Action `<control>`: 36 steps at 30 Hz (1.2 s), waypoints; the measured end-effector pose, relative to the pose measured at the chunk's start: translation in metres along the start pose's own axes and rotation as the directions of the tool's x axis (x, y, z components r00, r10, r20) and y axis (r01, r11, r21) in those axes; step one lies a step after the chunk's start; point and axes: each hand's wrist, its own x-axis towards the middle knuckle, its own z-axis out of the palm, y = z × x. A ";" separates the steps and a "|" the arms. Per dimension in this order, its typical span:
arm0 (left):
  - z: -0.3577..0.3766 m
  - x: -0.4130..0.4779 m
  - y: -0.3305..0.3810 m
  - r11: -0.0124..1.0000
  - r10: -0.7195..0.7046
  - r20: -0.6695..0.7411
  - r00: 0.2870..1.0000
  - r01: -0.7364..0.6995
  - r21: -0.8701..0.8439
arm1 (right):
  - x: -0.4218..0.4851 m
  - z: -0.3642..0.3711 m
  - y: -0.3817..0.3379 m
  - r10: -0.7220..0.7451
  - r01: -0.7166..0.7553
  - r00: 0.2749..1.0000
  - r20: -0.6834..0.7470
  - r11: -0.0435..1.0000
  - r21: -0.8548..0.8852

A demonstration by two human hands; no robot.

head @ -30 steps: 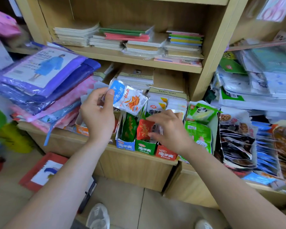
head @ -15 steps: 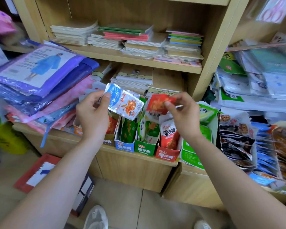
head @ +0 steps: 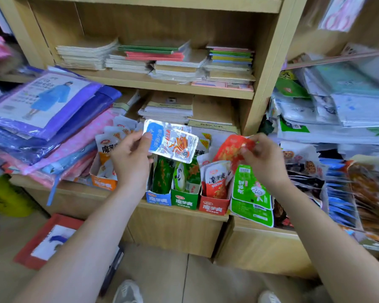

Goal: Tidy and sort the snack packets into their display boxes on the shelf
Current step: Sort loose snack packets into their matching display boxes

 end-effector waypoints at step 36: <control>0.071 -0.064 0.009 0.962 -0.115 0.561 0.820 0.232 -0.142 | -0.040 -0.050 -0.028 0.107 -0.135 0.991 0.085 0.862 0.488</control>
